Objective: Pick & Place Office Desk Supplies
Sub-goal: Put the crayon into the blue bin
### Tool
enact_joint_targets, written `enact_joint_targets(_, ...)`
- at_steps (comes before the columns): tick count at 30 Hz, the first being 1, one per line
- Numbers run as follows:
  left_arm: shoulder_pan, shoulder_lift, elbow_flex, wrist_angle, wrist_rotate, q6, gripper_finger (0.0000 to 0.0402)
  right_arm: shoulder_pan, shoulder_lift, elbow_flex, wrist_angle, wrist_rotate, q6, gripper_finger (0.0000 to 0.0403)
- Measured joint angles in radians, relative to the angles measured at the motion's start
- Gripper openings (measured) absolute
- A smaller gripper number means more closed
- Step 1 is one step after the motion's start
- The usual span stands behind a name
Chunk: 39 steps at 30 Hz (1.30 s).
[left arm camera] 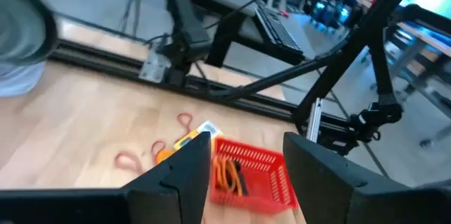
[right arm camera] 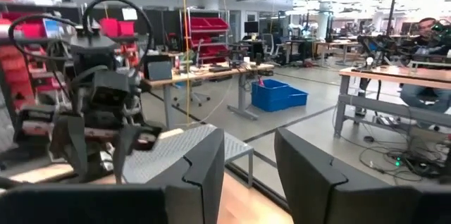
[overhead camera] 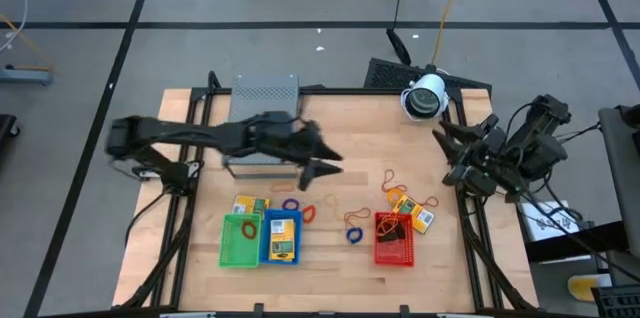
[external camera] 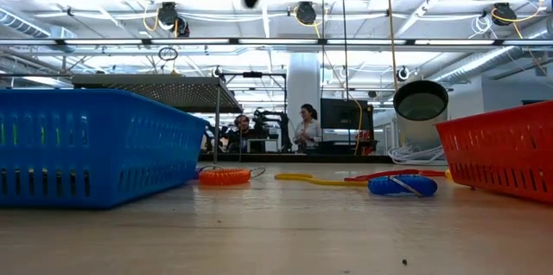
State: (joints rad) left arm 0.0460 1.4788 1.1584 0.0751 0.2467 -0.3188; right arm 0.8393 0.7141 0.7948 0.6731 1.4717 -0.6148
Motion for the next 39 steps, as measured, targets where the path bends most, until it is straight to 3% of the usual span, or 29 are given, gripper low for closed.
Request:
enact_joint_targets(7,-0.004,-0.287,-0.299,0.031,-0.040,-0.016,0.0186,0.001,0.034,0.000,0.000,0.057,-0.005,0.0116)
enact_joint_targets(14,-0.026,-0.602,-0.650,0.285,-0.042,0.001,0.0186,-0.001,0.039,0.000,0.005,0.099,0.029,0.0116)
enact_joint_targets(20,-0.027,-0.879,-0.875,0.275,-0.033,-0.026,0.0186,-0.010,0.070,0.000,0.005,0.099,0.081,0.0116)
enact_joint_targets(30,-0.028,-1.204,-1.029,0.117,-0.027,-0.001,0.0186,-0.082,0.199,0.000,0.004,0.095,0.141,0.0116)
enact_joint_targets(39,-0.028,-1.244,-1.030,0.062,-0.033,-0.138,0.0186,-0.094,0.231,0.000,0.013,0.001,0.185,0.0116)
